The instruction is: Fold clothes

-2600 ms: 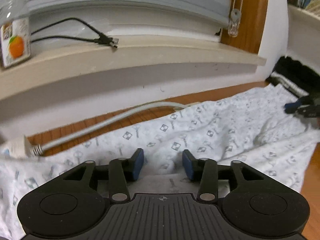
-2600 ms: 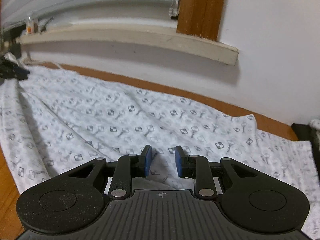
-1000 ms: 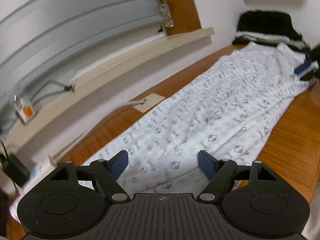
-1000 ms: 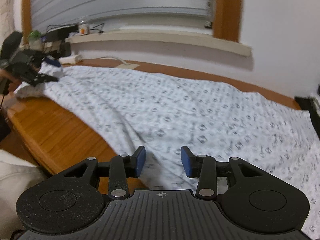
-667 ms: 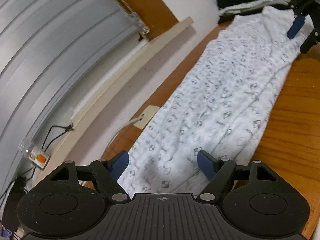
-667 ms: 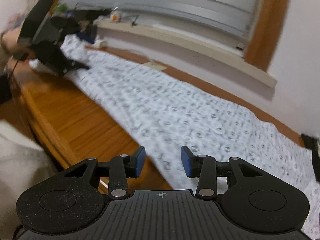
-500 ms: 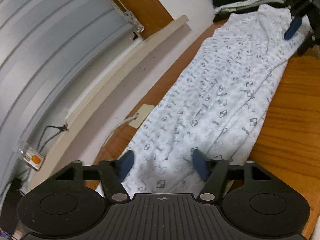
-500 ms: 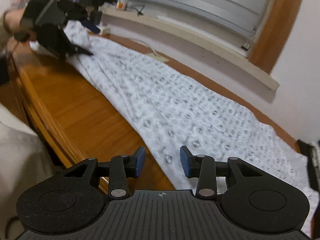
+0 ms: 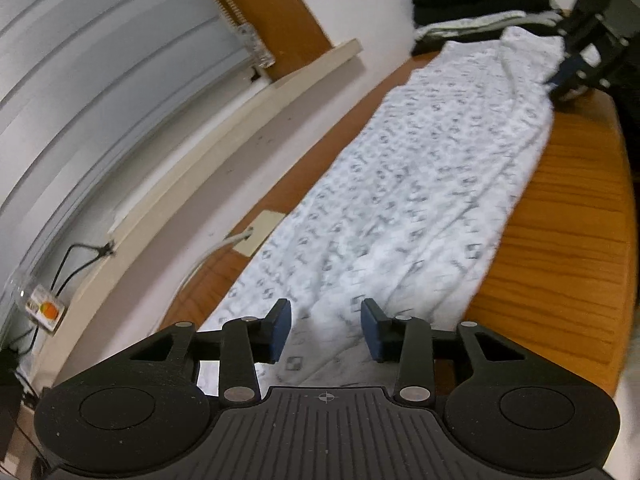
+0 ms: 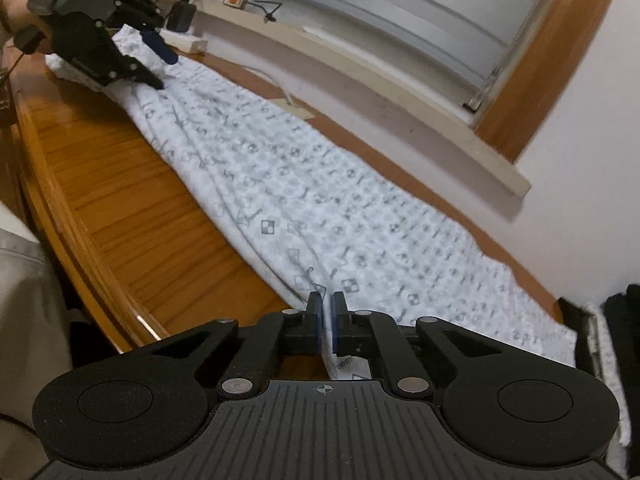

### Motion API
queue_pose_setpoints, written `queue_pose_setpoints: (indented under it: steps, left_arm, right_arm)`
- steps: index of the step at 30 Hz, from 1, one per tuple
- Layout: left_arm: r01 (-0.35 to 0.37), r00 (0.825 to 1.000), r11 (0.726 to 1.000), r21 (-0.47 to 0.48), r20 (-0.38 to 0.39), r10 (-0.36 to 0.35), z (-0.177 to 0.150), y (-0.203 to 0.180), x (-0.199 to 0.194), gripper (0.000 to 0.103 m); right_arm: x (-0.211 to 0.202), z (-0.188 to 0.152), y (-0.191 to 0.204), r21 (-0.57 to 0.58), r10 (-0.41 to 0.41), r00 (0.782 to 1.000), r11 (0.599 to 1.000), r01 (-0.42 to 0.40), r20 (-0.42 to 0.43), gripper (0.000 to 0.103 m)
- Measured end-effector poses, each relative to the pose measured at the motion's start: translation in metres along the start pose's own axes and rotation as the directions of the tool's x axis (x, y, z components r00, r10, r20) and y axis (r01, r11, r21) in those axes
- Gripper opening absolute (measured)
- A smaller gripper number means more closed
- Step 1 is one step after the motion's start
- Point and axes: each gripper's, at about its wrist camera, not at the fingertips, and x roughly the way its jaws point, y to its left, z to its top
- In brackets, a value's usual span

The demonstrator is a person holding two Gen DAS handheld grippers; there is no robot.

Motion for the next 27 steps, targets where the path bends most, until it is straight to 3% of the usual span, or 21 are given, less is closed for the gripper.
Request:
queue_pose_setpoints:
  steps: [6,7,12,13,15,20,23,25,27]
  left_arm:
    - [0.051,0.999,0.999,-0.019,0.016,-0.051,0.004,-0.001,0.004,0.042]
    - [0.064,0.998,0.997,-0.036,0.027,-0.063,0.004,0.001,0.003,0.046]
    - [0.113,0.992,0.989,-0.091,0.061,-0.107,0.005,0.004,-0.003,0.051]
    - [0.113,0.992,0.99,-0.086,0.063,-0.107,0.006,0.003,-0.004,0.058]
    - [0.093,0.994,0.994,-0.059,0.057,-0.089,0.008,-0.004,-0.003,0.062]
    - [0.092,0.995,0.994,-0.059,0.048,-0.089,0.011,-0.005,0.01,0.061]
    - [0.124,0.991,0.986,-0.108,0.055,-0.119,0.013,0.006,0.015,0.038]
    - [0.14,0.989,0.981,-0.135,0.059,-0.133,0.013,0.012,0.018,0.006]
    - [0.15,0.988,0.976,-0.158,0.064,-0.142,0.014,0.018,0.022,0.001]
  right_arm:
    - [-0.007,0.008,-0.008,0.012,-0.096,0.992,0.995,0.095,0.083,0.005]
    - [-0.008,0.009,-0.01,0.016,-0.107,0.99,0.994,0.106,0.089,0.005]
    - [0.003,0.008,-0.015,0.021,-0.108,0.992,0.994,0.106,0.071,0.005]
    - [0.005,0.008,-0.015,0.022,-0.107,0.992,0.994,0.105,0.067,0.005]
    - [0.009,0.007,-0.015,0.028,-0.101,0.993,0.995,0.1,0.057,0.005]
    - [0.008,0.009,-0.014,0.041,-0.109,0.991,0.994,0.106,0.076,0.005]
    - [0.005,0.01,-0.015,0.039,-0.117,0.989,0.993,0.114,0.089,0.005]
    - [0.005,0.012,-0.017,0.031,-0.127,0.987,0.992,0.124,0.096,0.005]
    - [0.007,0.017,-0.019,0.017,-0.141,0.984,0.99,0.14,0.107,0.005]
